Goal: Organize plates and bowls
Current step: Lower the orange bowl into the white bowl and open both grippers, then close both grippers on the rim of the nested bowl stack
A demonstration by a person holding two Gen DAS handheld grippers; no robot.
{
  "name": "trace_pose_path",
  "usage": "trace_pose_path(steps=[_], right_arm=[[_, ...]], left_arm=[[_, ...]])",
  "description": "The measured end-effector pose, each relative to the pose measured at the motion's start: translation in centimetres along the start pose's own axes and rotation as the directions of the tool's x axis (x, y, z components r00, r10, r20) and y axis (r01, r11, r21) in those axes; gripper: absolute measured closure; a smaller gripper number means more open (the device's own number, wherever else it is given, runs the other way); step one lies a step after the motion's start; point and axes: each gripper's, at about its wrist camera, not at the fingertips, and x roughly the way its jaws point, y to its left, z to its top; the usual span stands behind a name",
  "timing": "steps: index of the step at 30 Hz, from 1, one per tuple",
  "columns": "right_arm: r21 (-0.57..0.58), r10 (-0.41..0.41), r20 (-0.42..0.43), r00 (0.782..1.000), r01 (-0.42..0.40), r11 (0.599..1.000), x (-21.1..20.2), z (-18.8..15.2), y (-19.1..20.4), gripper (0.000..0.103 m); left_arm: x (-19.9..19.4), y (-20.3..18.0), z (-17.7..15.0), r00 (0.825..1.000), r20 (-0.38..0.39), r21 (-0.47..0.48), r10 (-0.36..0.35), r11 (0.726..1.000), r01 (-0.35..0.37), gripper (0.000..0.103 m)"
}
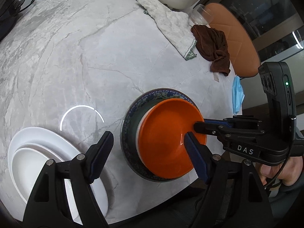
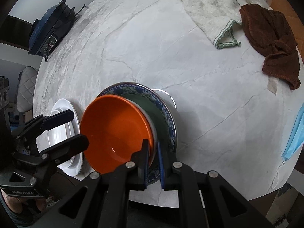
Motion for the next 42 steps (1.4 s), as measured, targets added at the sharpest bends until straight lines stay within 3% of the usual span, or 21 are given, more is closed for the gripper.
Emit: trace_pose_path(steps=[4,5,6,8,9,12,18,22,25,27,32,38,42], right_arm=[[0.006,0.017,0.016,1.000,-0.017,1.000,-0.5,0.2,0.1,0.088],[0.018,0.034,0.033,0.999,-0.035,0.999,-1.1,0.4,-0.1,0.081],[0.033,0.066,0.056,0.996,-0.068,0.997,-1.9,0.5,-0.3,0.063],[0.062,0.123,0.127,0.984,-0.131,0.989,-3.9,0.7,-1.1,0.037],[0.069,0.140,0.174,0.975,-0.154,0.986,-5.1,0.8,-1.5,0.031],[0.042,0.160,0.251,0.955,-0.175,0.984,-7.4,0.9,-2.6,0.026],[-0.071,0.217,0.251,0.943,-0.206,0.976,-8.0,1.6,-4.5,0.026],[-0.136,0.266,0.172,0.948,-0.245,0.960,-6.6,3.6,-6.4,0.031],[-0.229,0.276,0.086,0.957,-0.251,0.941,-5.1,5.2,-6.6,0.045],[-0.307,0.278,-0.009,0.961,-0.267,0.913,-3.9,6.1,-6.3,0.062],[-0.437,0.262,-0.121,0.957,-0.288,0.852,-2.5,7.0,-6.0,0.065],[-0.451,0.273,-0.191,0.943,-0.331,0.829,-1.2,7.5,-6.2,0.065],[-0.477,0.251,-0.229,0.940,-0.333,0.813,-0.2,7.3,-5.4,0.065]], left_arm=[[-1.1,1.6,0.1,1.000,0.028,-0.023,-0.012,1.000,0.013,0.028],[-1.4,1.9,0.1,0.999,0.038,-0.027,-0.017,0.999,0.018,0.027],[-1.7,2.4,0.0,0.998,0.049,-0.034,-0.030,0.999,0.032,0.027],[-2.4,3.4,-0.2,0.995,0.082,-0.056,-0.054,0.997,0.059,0.027],[-2.8,3.8,-0.4,0.993,0.097,-0.067,-0.061,0.995,0.068,0.026],[-3.3,5.2,-1.1,0.992,0.118,-0.098,-0.054,0.993,0.066,0.021],[-2.9,6.6,-3.1,0.997,0.070,-0.223,-0.026,0.974,0.041,0.020],[-3.3,6.4,-5.3,0.992,0.114,-0.329,0.044,0.944,-0.005,0.023],[-3.1,4.8,-7.2,0.985,0.111,-0.406,0.135,0.910,-0.079,0.035],[-2.6,3.6,-8.9,0.980,0.115,-0.469,0.163,0.878,-0.091,0.035],[-0.3,1.1,-11.9,0.982,0.119,-0.568,0.144,0.822,-0.052,0.035],[0.9,0.2,-13.9,0.972,0.149,-0.616,0.184,0.786,-0.054,0.035],[2.1,-0.2,-15.0,0.972,0.162,-0.634,0.170,0.773,-0.029,0.045]])
